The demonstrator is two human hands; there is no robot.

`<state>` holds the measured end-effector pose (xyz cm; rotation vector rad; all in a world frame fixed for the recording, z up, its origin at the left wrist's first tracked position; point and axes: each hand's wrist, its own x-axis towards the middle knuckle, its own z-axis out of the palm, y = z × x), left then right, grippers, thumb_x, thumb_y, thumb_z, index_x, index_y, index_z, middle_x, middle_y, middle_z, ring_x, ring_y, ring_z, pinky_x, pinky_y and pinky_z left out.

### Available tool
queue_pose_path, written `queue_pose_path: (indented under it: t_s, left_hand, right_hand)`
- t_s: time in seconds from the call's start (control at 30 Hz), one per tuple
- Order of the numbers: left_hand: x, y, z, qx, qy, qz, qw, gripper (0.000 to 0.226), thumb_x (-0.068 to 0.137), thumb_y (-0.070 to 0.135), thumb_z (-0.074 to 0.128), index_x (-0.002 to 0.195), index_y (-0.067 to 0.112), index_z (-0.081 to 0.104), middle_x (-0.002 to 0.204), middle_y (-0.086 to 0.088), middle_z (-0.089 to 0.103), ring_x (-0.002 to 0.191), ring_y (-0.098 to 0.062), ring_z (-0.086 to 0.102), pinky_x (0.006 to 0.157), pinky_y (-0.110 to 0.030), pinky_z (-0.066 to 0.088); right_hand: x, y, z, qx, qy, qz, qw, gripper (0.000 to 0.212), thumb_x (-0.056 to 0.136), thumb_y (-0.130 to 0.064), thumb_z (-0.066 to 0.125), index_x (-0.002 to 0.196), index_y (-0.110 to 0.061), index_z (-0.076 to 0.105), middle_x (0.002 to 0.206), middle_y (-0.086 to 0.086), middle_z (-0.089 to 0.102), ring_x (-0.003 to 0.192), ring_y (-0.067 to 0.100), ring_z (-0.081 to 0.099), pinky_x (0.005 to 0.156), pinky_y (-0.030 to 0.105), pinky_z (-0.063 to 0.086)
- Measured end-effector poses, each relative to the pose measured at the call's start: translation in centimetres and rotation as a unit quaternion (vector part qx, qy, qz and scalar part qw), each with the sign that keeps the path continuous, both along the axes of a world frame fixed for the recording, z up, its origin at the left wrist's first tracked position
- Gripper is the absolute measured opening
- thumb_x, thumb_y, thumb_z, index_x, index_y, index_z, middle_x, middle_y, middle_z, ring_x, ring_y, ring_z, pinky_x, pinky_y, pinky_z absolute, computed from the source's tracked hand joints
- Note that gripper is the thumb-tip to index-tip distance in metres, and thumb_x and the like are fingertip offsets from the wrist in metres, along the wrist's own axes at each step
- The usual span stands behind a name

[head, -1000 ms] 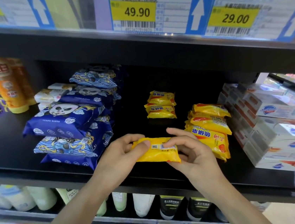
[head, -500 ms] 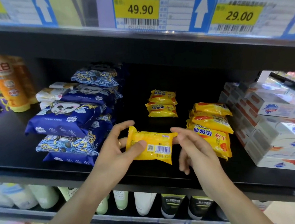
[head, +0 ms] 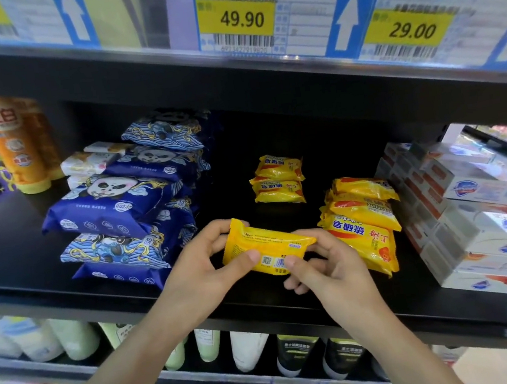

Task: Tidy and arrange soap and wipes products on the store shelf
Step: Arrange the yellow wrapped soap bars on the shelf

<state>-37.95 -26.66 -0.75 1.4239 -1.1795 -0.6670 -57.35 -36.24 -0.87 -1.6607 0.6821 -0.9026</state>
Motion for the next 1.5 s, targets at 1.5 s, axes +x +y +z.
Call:
queue_pose_path:
  t_s: [1.5]
  left_hand:
    - [0.2, 0.1, 0.3, 0.038, 0.044, -0.069, 0.996, 0.02, 0.095, 0.04, 0.073, 0.112, 0.03, 0.074, 0.106, -0.003, 0.081, 0.104, -0.018, 0.076, 0.103, -0.041, 0.051]
  right_hand:
    - [0.2, 2.5, 1.5, -0.438, 0.245, -0.036, 0.864, 0.04, 0.091, -0.051, 0.064, 0.128, -0.041, 0.054, 0.137, -0.025, 0.047, 0.129, 0.004, 0.041, 0.106, 0.033, 0.036]
